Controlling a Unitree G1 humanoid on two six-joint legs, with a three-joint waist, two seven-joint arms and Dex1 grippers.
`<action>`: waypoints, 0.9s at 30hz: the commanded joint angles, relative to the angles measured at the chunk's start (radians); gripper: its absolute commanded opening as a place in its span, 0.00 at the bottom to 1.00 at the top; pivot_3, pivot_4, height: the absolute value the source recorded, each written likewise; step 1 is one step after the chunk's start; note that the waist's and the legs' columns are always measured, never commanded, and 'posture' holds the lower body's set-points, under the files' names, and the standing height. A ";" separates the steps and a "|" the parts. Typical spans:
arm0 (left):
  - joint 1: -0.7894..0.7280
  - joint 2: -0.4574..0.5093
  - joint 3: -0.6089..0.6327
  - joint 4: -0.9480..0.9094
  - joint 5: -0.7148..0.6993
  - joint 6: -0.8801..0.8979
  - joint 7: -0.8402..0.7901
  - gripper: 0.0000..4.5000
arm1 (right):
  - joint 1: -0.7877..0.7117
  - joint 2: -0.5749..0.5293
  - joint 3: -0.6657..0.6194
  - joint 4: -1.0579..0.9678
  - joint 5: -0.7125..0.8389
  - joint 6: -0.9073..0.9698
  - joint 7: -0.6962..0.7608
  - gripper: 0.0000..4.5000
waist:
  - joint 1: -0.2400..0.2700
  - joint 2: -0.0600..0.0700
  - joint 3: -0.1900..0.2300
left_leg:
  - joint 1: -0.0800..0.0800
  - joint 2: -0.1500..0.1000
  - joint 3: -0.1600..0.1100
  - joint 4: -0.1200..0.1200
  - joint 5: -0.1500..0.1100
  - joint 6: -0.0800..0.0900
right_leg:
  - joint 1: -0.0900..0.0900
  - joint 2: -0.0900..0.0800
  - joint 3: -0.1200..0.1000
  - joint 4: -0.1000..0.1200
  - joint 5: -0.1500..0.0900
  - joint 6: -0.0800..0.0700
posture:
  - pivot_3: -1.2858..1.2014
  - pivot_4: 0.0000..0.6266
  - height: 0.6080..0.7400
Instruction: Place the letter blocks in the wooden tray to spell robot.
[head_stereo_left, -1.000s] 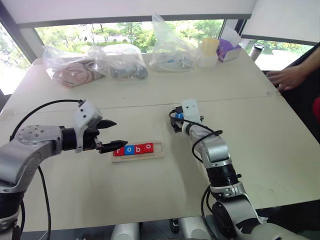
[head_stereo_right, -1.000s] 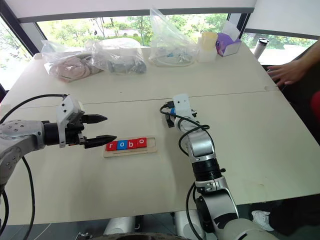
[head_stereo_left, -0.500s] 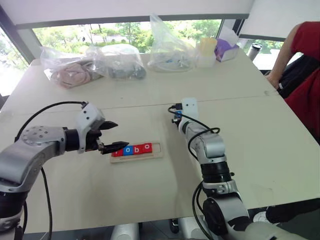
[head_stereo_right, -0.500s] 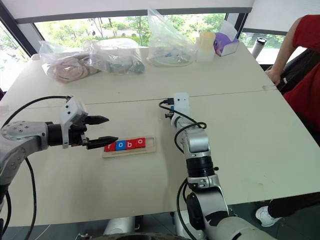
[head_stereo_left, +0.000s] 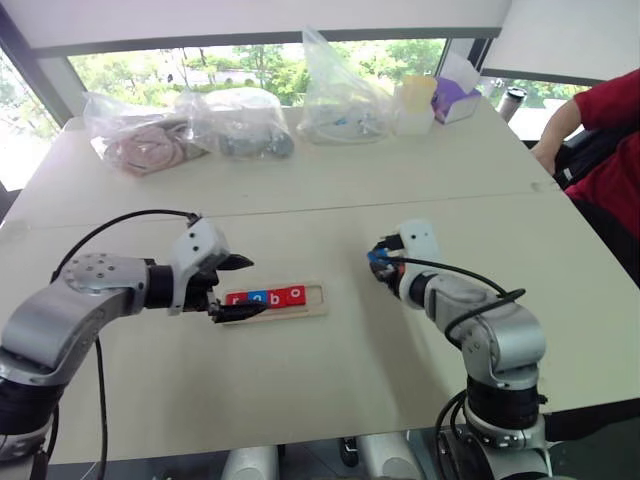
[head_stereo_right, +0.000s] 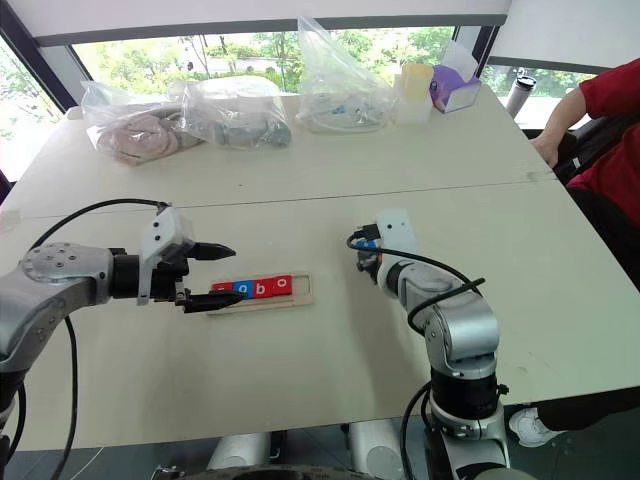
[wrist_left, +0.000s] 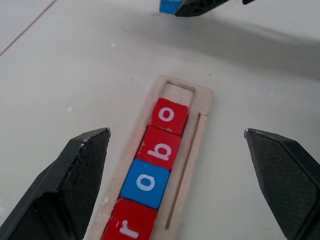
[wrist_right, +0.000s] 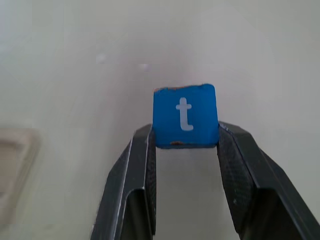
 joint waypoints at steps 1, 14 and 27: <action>-0.022 0.002 0.000 0.011 0.012 -0.021 -0.017 1.00 | -0.004 0.050 -0.011 -0.084 0.008 0.079 -0.026 0.25 | 0.000 0.000 0.000 | 0.000 0.000 0.000 0.000 0.000 0.000 | 0.000 0.000 0.000 0.000 0.000 0.000 | 0.52 0.24 1.00; -0.084 -0.045 -0.050 0.107 0.071 -0.073 -0.047 1.00 | 0.025 0.067 0.051 0.006 0.046 0.082 -0.005 0.99 | 0.002 0.000 0.000 | -0.001 -0.001 0.001 0.000 0.000 0.000 | 0.000 -0.002 0.001 -0.002 0.000 0.001 | 0.52 0.24 1.00; -0.056 0.006 0.030 0.051 -0.017 -0.011 -0.107 1.00 | 0.099 -0.663 0.112 0.155 0.165 -0.813 0.789 0.99 | 0.002 -0.002 0.000 | -0.002 -0.002 0.002 -0.001 -0.001 0.001 | 0.001 -0.001 0.000 -0.006 -0.001 0.004 | 0.52 0.24 1.00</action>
